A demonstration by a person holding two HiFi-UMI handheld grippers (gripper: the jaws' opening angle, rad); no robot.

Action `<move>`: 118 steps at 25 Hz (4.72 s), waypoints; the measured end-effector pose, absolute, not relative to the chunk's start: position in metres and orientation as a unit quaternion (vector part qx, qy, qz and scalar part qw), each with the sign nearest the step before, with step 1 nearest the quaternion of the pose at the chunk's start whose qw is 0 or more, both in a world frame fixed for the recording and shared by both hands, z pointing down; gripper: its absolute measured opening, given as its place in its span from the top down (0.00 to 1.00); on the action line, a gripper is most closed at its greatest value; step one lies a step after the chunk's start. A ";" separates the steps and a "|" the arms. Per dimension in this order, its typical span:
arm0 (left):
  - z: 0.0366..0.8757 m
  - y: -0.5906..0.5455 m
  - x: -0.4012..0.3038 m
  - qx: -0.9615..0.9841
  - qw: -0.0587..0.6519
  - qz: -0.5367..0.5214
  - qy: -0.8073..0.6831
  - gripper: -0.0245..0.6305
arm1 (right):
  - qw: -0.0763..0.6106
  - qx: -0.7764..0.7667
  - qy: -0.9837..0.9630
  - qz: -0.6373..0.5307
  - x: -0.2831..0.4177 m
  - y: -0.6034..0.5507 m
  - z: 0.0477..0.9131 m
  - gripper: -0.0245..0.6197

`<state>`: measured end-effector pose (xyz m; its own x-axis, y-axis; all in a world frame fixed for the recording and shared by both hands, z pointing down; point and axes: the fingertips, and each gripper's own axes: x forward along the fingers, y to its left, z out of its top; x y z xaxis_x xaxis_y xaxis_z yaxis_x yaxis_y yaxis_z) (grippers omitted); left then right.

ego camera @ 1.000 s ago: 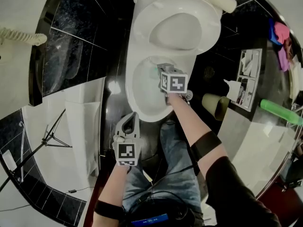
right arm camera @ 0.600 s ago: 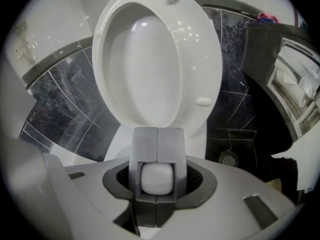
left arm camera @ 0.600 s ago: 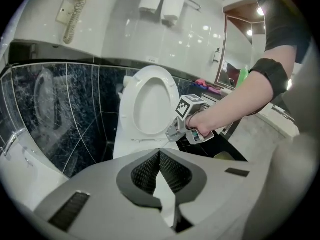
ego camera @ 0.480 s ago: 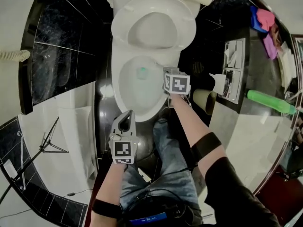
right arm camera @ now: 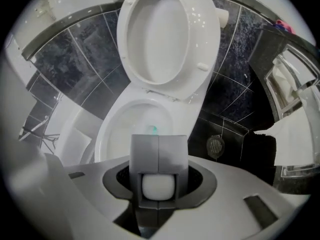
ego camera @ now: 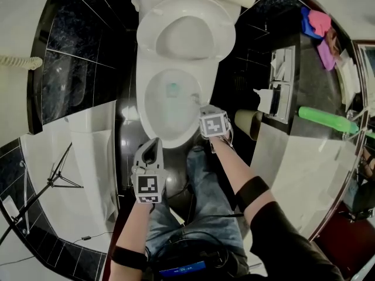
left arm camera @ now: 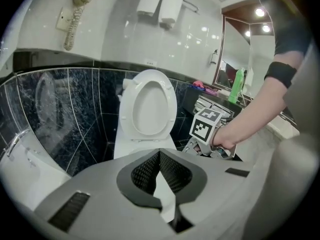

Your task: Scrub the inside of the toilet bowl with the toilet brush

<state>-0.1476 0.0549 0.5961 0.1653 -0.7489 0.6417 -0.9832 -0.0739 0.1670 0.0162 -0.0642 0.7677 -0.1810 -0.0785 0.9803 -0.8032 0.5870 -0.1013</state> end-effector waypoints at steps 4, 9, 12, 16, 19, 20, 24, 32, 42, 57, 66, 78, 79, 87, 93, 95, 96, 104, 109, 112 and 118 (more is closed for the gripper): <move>0.593 0.065 -0.156 0.699 0.294 0.197 -0.621 0.96 | 0.591 0.272 -0.685 0.327 0.017 -0.022 0.769 0.68; 0.587 0.077 -0.170 0.693 0.294 0.192 -0.630 0.96 | 0.619 0.211 -0.675 0.342 0.009 0.040 0.771 0.69; 0.585 0.084 -0.179 0.688 0.293 0.189 -0.636 0.96 | 0.623 0.185 -0.679 0.341 -0.003 0.068 0.771 0.69; 0.585 0.094 -0.193 0.683 0.292 0.188 -0.643 0.96 | 0.621 0.158 -0.685 0.346 -0.027 0.095 0.773 0.69; 0.585 0.102 -0.203 0.680 0.292 0.187 -0.647 0.96 | 0.612 0.144 -0.694 0.351 -0.051 0.109 0.774 0.69; 0.586 0.105 -0.206 0.679 0.291 0.188 -0.647 0.96 | 0.609 0.141 -0.699 0.348 -0.059 0.111 0.774 0.69; 0.585 0.115 -0.217 0.676 0.291 0.188 -0.650 0.96 | 0.591 0.148 -0.723 0.324 -0.088 0.103 0.769 0.69; 0.575 0.121 -0.229 0.685 0.279 0.185 -0.648 0.96 | 0.544 0.174 -0.769 0.286 -0.120 0.077 0.750 0.69; 0.559 0.124 -0.240 0.701 0.259 0.186 -0.638 0.96 | 0.527 0.218 -0.790 0.224 -0.129 0.055 0.724 0.69; 0.456 0.118 -0.250 0.750 0.192 0.183 -0.606 0.96 | 0.545 0.234 -0.766 0.248 -0.107 0.045 0.599 0.69; 0.392 0.121 -0.236 0.786 0.167 0.177 -0.568 0.96 | 0.533 0.238 -0.775 0.244 -0.103 0.062 0.515 0.69; 0.356 0.131 -0.186 0.774 0.142 0.198 -0.584 0.96 | 0.569 0.159 -0.783 0.194 -0.061 0.093 0.485 0.69; 0.354 0.133 -0.181 0.771 0.143 0.201 -0.588 0.96 | 0.571 0.150 -0.782 0.197 -0.057 0.098 0.487 0.69; 0.340 0.140 -0.145 0.761 0.137 0.208 -0.598 0.96 | 0.572 0.129 -0.791 0.176 -0.029 0.116 0.484 0.69; 0.330 0.139 -0.120 0.762 0.131 0.203 -0.601 0.96 | 0.564 0.125 -0.799 0.166 -0.014 0.119 0.477 0.69; 0.329 0.140 -0.115 0.761 0.129 0.208 -0.600 0.97 | 0.563 0.124 -0.800 0.164 -0.011 0.120 0.476 0.69; 0.329 0.141 -0.114 0.760 0.129 0.211 -0.601 0.97 | 0.562 0.124 -0.801 0.164 -0.010 0.121 0.476 0.69; 0.338 0.142 -0.124 0.746 0.135 0.197 -0.621 0.97 | 0.556 0.129 -0.804 0.166 -0.003 0.122 0.475 0.69; 0.330 0.141 -0.113 0.758 0.142 0.196 -0.606 0.96 | 0.559 0.128 -0.802 0.165 -0.001 0.123 0.477 0.69; 0.332 0.141 -0.109 0.764 0.141 0.201 -0.597 0.96 | 0.556 0.130 -0.803 0.172 -0.002 0.123 0.479 0.69; 0.338 0.140 -0.108 0.776 0.141 0.206 -0.579 0.96 | 0.557 0.145 -0.799 0.177 -0.001 0.121 0.483 0.69</move>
<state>-0.1081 0.1398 0.3380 0.2450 -0.8404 0.4834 -0.9567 -0.2905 -0.0202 -0.0008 0.1206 0.4827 -0.3385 -0.0341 0.9404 -0.4286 0.8952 -0.1218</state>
